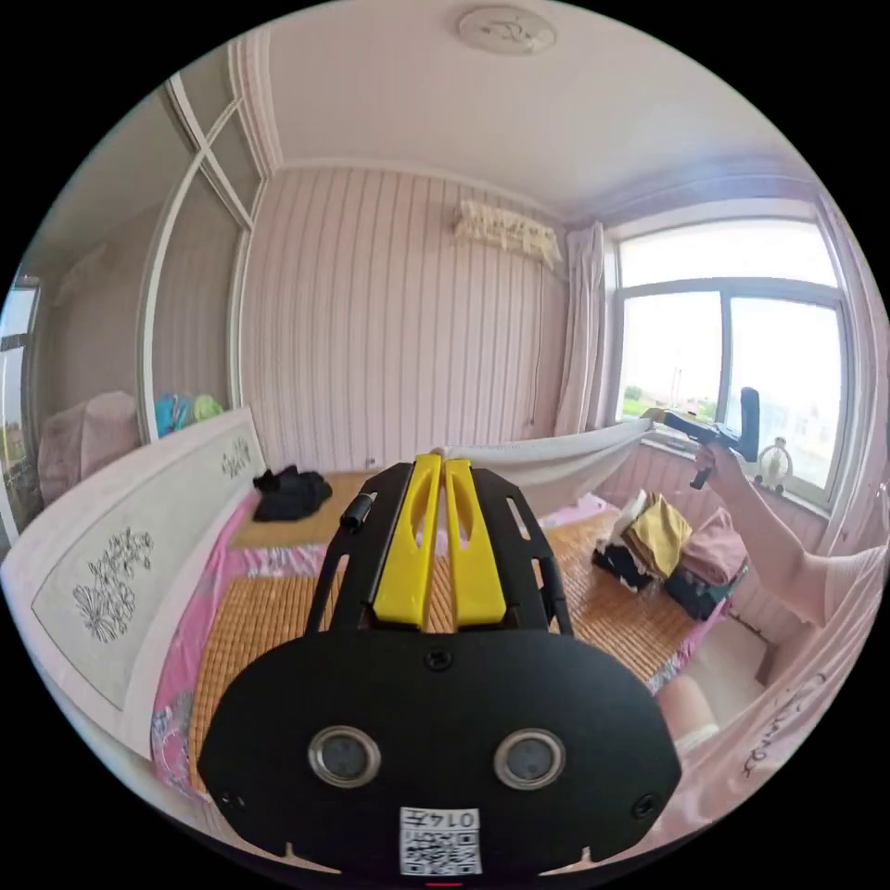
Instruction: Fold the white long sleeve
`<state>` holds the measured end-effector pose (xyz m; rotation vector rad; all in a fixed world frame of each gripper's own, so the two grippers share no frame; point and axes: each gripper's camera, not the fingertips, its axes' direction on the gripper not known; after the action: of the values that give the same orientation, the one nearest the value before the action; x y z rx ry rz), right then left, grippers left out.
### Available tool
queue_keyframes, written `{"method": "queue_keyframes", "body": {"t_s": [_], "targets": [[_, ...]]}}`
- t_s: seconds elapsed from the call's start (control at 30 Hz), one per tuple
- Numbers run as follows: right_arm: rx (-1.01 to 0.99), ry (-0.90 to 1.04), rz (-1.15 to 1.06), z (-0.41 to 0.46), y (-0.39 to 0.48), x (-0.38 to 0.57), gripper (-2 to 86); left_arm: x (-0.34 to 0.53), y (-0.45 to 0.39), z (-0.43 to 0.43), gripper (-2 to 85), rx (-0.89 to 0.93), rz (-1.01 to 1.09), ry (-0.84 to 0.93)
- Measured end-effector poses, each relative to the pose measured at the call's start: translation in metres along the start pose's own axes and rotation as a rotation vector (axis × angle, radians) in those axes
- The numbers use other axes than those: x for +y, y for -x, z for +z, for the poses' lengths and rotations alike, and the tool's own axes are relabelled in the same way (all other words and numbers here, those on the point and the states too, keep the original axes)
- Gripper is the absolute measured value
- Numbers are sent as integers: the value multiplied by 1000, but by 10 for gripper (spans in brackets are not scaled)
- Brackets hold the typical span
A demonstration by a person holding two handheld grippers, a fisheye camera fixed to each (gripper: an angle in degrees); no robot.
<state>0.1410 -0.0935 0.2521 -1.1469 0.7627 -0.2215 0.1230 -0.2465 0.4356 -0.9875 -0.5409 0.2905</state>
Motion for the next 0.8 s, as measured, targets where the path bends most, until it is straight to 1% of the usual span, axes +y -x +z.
{"method": "queue_keyframes", "body": {"t_s": [0.03,0.07,0.1,0.13,0.2,0.23,0.3,0.43,0.5,0.63,0.8], "targets": [[9,108,44,29,2,47,6,17,2,11,-10,4,-4,48],[0,161,74,44,3,70,6,57,6,38,-10,16,-20,159],[-45,264,153,72,4,118,6,99,12,64,-10,36,-49,268],[-96,362,253,97,5,163,6,121,15,77,-10,51,-72,320],[-151,469,381,125,10,220,7,208,28,125,-10,95,-188,504],[-163,536,423,140,17,249,7,229,30,135,-10,91,-206,549],[-150,640,436,157,28,278,6,299,32,168,-10,61,-237,716],[-203,775,454,179,37,308,6,371,33,196,-10,78,-288,861],[-206,808,476,184,35,316,6,402,34,210,-10,96,-311,930],[-247,865,507,192,28,326,6,435,34,225,-10,89,-318,994],[-279,924,480,201,31,330,6,466,32,240,-10,106,-305,1050]]}}
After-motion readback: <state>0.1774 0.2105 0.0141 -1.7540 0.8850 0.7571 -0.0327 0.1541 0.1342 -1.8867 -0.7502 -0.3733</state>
